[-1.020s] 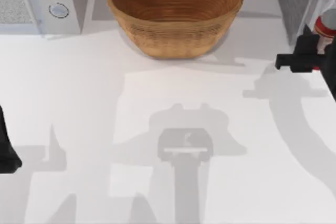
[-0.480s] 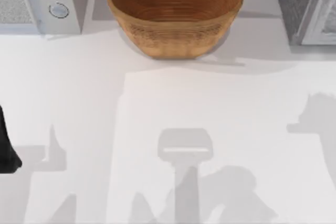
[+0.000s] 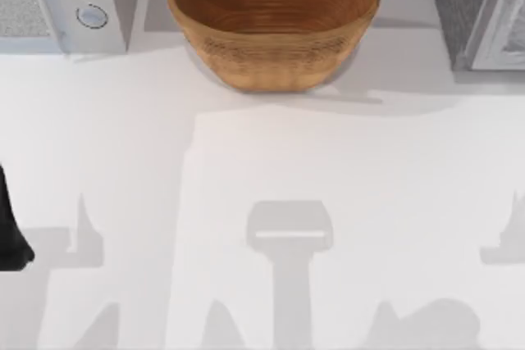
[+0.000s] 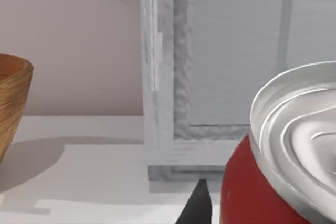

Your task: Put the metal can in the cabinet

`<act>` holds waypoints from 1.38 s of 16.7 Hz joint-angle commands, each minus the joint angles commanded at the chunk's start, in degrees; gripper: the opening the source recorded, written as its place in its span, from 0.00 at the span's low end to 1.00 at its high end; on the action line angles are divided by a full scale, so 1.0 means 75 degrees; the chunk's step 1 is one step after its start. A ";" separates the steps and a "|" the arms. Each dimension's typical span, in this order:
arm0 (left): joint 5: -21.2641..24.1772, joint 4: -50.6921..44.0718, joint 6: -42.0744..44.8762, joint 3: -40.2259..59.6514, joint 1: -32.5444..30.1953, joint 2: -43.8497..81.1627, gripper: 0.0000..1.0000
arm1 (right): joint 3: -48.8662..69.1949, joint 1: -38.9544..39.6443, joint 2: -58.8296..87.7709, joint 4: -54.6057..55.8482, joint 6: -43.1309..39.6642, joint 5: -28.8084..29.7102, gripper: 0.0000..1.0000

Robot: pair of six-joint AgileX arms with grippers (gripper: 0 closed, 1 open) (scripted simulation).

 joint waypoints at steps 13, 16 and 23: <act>0.0000 0.0000 0.0000 0.0000 0.0000 0.0000 1.00 | 0.1058 0.0084 0.0846 -0.0543 0.0021 0.0016 0.00; 0.0000 0.0000 0.0000 0.0000 0.0000 0.0000 1.00 | 0.2716 0.0270 0.2184 -0.0981 0.0045 0.0209 0.00; 0.0000 0.0000 0.0000 0.0000 0.0000 0.0000 1.00 | 0.7902 0.0778 0.6052 -0.2242 0.0084 0.0789 0.00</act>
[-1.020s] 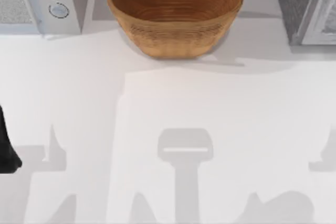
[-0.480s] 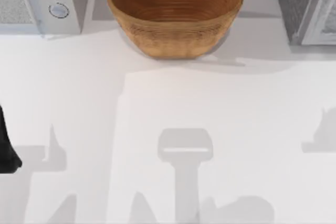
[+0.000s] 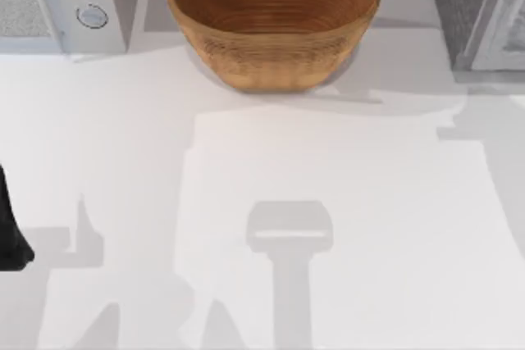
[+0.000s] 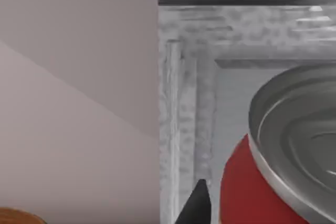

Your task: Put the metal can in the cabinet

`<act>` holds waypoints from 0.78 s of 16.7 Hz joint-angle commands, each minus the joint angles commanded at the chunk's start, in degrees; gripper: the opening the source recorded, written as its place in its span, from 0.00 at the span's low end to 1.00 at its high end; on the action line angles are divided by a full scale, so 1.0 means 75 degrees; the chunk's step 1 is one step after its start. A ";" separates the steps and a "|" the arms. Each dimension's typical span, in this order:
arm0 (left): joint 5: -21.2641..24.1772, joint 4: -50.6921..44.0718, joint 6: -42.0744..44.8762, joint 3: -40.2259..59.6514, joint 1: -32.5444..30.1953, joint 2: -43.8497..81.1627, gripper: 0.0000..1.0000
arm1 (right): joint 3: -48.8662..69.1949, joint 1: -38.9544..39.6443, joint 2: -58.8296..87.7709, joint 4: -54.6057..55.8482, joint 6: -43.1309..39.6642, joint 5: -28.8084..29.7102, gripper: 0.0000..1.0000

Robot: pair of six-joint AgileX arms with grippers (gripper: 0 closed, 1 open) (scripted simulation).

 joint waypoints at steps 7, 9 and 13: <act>0.0000 0.0000 0.0000 0.0000 0.0000 0.0000 1.00 | 0.4303 0.0399 0.3080 -0.0960 0.0015 0.0474 0.00; 0.0000 0.0000 0.0000 0.0000 0.0000 0.0000 1.00 | 0.4929 0.0466 0.3545 -0.1103 0.0017 0.0545 0.00; 0.0000 0.0000 0.0000 0.0000 0.0000 0.0000 1.00 | 0.5262 0.0505 0.3796 -0.1178 0.0018 0.0581 0.00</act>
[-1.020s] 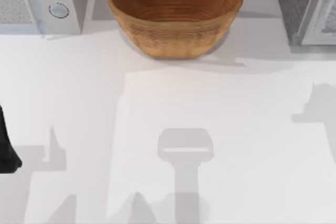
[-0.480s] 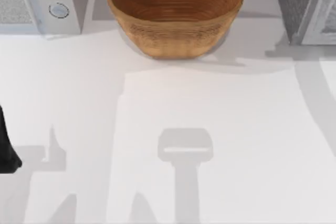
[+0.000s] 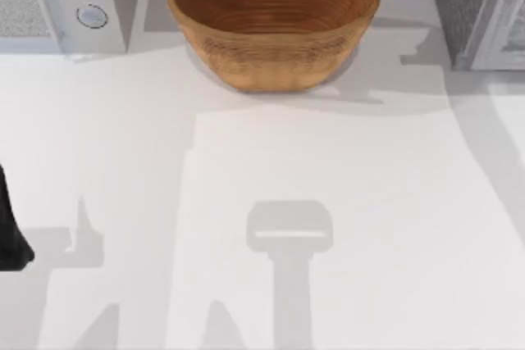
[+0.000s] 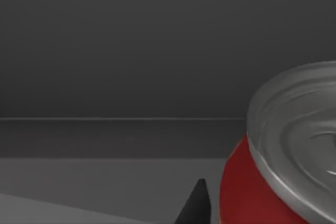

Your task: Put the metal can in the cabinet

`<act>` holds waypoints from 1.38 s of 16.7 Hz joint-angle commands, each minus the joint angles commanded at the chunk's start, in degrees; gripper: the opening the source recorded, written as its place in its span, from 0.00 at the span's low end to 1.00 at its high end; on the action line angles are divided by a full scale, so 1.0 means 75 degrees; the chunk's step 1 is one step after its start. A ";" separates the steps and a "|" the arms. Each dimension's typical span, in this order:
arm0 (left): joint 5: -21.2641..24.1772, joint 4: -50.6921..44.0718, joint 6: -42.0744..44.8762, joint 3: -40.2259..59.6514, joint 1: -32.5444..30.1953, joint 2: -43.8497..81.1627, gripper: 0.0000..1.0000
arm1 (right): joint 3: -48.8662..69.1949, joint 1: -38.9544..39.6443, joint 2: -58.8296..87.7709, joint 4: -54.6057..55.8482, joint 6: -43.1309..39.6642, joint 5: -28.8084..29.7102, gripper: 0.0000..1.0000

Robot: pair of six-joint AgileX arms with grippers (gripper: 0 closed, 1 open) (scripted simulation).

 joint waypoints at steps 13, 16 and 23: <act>0.0000 0.0000 0.0000 0.0000 0.0000 0.0000 1.00 | 0.3380 -0.0257 0.2618 -0.0917 0.0040 -0.0245 0.00; 0.0000 0.0000 0.0000 0.0000 0.0000 0.0000 1.00 | 0.5108 -0.0411 0.3844 -0.1337 0.0027 -0.0347 0.00; 0.0000 0.0000 0.0000 0.0000 0.0000 0.0000 1.00 | 0.7725 -0.0660 0.5734 -0.1961 0.0002 -0.0555 0.00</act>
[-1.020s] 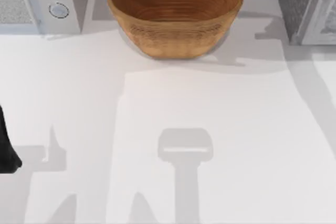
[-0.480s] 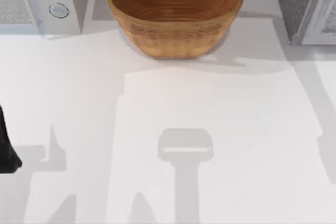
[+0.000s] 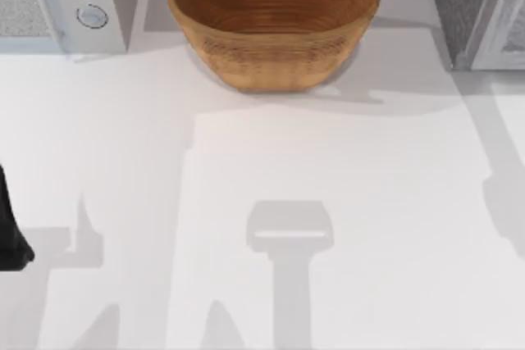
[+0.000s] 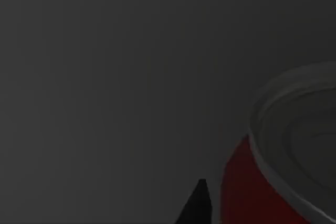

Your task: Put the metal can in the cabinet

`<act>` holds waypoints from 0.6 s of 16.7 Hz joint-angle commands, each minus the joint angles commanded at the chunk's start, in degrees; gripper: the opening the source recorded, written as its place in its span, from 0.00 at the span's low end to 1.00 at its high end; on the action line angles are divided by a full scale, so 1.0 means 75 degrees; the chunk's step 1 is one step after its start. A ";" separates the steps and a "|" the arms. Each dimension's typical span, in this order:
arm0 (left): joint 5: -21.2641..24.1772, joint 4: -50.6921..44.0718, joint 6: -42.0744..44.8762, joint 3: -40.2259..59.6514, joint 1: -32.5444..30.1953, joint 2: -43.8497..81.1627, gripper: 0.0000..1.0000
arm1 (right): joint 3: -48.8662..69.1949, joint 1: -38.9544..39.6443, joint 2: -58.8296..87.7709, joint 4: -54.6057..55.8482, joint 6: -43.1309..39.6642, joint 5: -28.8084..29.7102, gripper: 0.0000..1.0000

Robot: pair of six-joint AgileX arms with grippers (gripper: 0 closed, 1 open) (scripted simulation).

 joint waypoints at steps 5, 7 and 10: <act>0.0000 0.0000 0.0000 0.0000 0.0000 0.0000 1.00 | 0.0095 -0.0014 0.0079 -0.0027 -0.0001 -0.0007 0.00; 0.0000 0.0000 0.0000 0.0000 0.0000 0.0000 1.00 | 0.0095 -0.0014 0.0079 -0.0027 -0.0001 -0.0007 0.15; 0.0000 0.0000 0.0000 0.0000 0.0000 0.0000 1.00 | 0.0095 -0.0014 0.0079 -0.0027 -0.0001 -0.0007 0.38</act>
